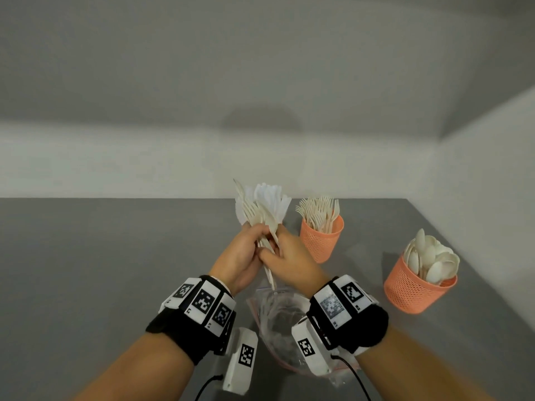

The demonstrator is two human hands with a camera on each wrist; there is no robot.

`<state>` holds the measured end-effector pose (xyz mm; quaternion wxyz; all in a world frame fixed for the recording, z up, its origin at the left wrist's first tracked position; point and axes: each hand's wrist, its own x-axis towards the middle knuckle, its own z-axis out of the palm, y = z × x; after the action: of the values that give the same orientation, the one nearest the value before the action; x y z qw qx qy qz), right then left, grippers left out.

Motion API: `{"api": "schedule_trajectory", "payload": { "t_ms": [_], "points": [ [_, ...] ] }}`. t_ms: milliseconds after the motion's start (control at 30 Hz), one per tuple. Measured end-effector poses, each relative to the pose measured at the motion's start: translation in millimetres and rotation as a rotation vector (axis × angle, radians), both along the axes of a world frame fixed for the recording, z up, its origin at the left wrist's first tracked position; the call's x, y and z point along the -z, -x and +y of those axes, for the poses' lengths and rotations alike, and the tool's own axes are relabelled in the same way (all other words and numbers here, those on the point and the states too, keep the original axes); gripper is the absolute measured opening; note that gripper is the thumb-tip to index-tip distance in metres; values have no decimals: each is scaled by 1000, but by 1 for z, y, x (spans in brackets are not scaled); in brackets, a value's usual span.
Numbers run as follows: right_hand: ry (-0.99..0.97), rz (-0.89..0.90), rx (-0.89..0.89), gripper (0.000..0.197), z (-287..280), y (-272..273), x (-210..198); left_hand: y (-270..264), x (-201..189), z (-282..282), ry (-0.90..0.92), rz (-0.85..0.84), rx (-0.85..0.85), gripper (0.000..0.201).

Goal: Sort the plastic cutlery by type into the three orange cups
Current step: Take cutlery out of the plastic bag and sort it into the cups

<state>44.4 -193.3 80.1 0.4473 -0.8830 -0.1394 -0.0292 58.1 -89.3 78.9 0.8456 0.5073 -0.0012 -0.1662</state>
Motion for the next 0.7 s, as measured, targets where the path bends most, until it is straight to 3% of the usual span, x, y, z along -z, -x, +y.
{"api": "schedule_trajectory", "payload": {
  "t_ms": [200,333,433,533,600,700],
  "points": [
    [-116,102,8,30,-12,0,11,6,-8,-13,27,3,-35,51],
    [-224,197,1,15,-22,0,13,4,-7,-19,-39,-16,-52,38],
    [-327,282,11,29,-31,1,6,4,-6,-24,-130,-80,-81,28],
    [-447,290,-16,23,-31,0,9,2,-6,-28,-261,-149,-107,24],
    [-503,278,-12,33,-31,-1,12,0,-8,-29,-262,-139,-99,22],
    [-622,300,-15,29,-40,-3,12,-2,-9,-31,-227,-102,-91,21]
  ]
}}
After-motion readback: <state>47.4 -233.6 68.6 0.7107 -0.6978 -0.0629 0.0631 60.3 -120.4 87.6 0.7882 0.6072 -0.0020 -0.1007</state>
